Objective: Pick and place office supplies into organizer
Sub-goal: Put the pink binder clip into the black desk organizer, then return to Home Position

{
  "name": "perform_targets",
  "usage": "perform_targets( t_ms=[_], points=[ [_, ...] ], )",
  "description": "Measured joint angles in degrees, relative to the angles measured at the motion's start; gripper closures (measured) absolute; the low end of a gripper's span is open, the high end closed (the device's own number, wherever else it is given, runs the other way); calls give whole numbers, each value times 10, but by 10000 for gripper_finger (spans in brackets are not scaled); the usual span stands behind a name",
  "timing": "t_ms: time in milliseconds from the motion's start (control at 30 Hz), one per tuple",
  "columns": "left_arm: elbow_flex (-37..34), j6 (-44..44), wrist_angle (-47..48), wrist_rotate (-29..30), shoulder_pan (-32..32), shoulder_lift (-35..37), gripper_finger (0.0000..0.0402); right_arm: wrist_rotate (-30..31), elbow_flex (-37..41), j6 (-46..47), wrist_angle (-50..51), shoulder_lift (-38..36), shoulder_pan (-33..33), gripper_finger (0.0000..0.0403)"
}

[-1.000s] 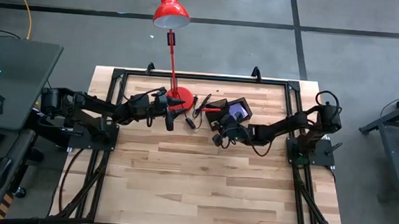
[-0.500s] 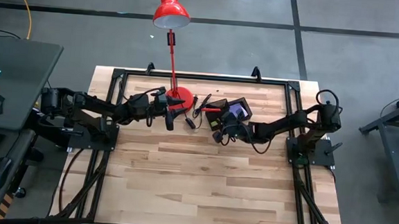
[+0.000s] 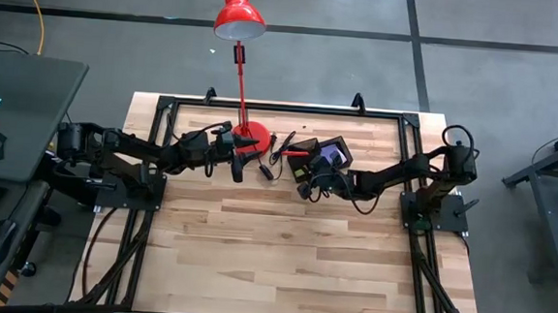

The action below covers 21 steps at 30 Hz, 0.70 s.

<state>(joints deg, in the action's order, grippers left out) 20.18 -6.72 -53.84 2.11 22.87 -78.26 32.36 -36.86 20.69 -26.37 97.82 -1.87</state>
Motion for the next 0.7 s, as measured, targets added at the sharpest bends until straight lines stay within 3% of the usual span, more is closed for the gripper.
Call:
perform_targets(
  t_ms=[433, 567, 700],
  points=[
    [0, 0, 16, -5, 0, 0, 234, -2, 0, -14, -8, 0, 0, 263],
    [-12, 1, -15, -60, 0, 0, 234, -33, 0, -31, -8, 0, 0, 261],
    [-31, 3, -81, -175, 0, 1, 234, -53, 0, -62, -9, 0, 6, 261]
  ],
)
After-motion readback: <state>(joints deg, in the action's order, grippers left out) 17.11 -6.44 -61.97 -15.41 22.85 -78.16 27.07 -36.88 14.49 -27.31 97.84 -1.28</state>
